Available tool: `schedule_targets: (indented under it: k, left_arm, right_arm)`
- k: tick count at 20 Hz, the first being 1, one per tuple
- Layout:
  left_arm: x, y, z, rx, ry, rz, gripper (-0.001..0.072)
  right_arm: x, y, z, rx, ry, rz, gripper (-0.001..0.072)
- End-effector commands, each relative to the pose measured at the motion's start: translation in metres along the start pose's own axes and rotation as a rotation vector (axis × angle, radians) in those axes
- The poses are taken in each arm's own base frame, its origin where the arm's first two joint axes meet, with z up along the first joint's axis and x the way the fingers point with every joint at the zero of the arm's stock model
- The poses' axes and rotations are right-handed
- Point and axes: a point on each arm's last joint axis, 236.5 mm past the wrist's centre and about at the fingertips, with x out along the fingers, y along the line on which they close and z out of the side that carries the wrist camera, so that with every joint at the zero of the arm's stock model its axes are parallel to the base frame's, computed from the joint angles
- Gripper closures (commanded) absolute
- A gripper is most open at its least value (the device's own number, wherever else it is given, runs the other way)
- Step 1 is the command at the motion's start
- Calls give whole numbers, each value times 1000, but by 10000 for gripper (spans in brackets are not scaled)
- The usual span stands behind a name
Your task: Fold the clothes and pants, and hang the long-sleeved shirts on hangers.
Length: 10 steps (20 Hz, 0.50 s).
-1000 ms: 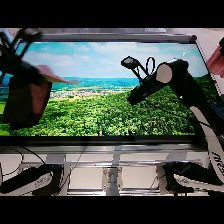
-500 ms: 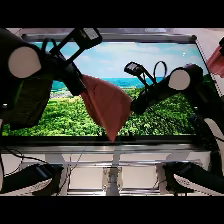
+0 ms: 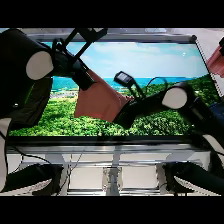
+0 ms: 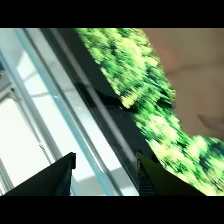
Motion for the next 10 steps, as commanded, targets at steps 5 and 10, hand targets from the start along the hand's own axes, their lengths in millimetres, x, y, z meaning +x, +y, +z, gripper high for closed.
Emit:
schedule_targets:
  k: [5,10]
  left_arm:
    - [-16,82,-27,-211,78,368,677]
    - [-20,88,-34,-296,90,404,676]
  right_arm:
    - [15,16,48,96,-212,-19,268]
    - [44,8,74,173,-287,9,255]
